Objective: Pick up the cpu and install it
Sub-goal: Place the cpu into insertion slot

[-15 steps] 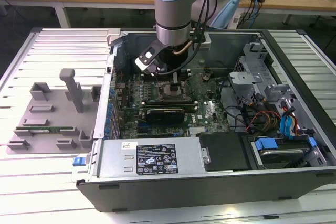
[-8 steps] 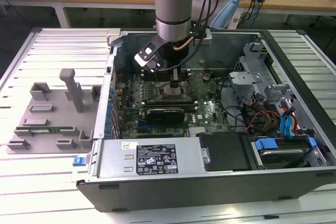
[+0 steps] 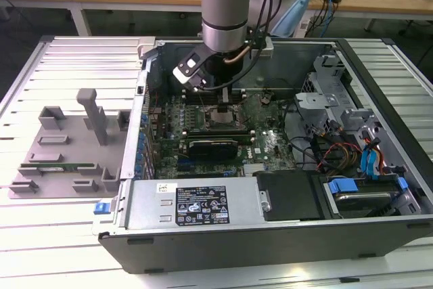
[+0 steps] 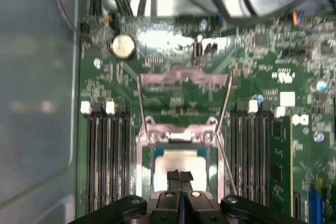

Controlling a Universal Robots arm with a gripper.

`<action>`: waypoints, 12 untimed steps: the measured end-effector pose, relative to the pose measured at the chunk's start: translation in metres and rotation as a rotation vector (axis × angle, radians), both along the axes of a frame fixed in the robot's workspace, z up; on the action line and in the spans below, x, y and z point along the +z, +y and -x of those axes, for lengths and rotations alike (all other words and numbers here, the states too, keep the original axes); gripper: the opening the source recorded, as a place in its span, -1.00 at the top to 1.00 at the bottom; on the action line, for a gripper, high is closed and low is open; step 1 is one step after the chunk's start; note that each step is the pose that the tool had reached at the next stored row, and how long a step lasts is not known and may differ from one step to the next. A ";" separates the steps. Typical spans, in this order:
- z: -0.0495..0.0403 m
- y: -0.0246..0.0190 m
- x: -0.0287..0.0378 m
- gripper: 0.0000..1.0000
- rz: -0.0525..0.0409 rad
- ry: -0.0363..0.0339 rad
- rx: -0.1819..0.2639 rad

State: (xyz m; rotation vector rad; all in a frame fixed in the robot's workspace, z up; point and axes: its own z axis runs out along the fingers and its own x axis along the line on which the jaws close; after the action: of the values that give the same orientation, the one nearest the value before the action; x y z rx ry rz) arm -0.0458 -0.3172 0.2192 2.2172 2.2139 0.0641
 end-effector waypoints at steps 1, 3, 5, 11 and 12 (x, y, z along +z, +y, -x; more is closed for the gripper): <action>-0.0009 -0.0001 -0.0001 0.79 -0.0024 0.0315 0.000; -0.0009 -0.0001 0.0000 0.79 -0.0037 0.0427 0.000; -0.0064 -0.0001 0.0000 0.79 -0.0038 0.0433 0.000; -0.0068 -0.0001 -0.0018 0.79 -0.0039 0.0465 0.000; -0.0069 -0.0002 -0.0004 0.79 -0.0038 0.0465 0.000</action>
State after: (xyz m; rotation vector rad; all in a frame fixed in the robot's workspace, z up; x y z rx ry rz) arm -0.0389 -0.3174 0.2189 2.2435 2.2387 0.0169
